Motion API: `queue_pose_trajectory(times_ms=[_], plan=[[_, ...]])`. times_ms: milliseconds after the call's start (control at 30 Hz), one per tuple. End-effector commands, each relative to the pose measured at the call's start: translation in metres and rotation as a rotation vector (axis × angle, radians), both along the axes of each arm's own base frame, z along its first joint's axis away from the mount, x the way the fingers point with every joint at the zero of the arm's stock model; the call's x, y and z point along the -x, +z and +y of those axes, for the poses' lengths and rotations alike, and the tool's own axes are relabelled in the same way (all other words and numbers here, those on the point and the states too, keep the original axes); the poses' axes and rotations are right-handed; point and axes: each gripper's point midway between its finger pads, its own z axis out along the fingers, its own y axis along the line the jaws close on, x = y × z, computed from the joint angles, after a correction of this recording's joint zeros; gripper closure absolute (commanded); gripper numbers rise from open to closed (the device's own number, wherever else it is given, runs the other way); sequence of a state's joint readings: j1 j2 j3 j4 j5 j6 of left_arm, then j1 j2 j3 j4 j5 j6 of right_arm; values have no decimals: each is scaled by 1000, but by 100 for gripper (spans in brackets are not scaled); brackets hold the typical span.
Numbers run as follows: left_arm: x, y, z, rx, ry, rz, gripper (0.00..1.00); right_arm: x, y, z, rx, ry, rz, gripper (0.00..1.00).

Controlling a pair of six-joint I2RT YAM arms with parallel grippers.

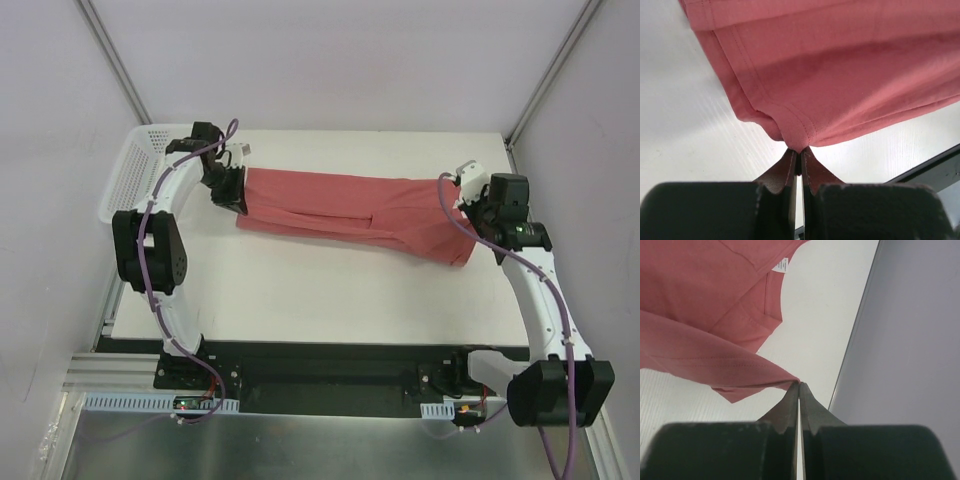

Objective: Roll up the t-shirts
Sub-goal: Fold the T-shirt at the center of the board.

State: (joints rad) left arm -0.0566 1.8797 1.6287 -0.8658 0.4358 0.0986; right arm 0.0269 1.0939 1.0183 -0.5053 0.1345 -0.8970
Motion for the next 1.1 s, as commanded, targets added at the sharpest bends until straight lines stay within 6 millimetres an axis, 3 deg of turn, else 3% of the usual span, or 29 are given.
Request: queue_pose_trajectory(times_ms=[0, 167, 600, 867, 1067], plan=[[-18, 1, 11, -45, 6, -9, 100, -32, 26, -4, 1, -22, -79, 99], [-36, -5, 20, -88, 23, -11, 100, -59, 32, -2, -1, -12, -76, 99], [-28, -24, 36, -109, 93, 62, 100, -111, 13, 3, -11, 9, -25, 99], [-52, -32, 38, -122, 100, 45, 100, -150, -1, 0, 21, 8, 0, 99], [-75, -42, 38, -118, 107, 31, 100, -166, -20, 4, 38, 29, 33, 99]])
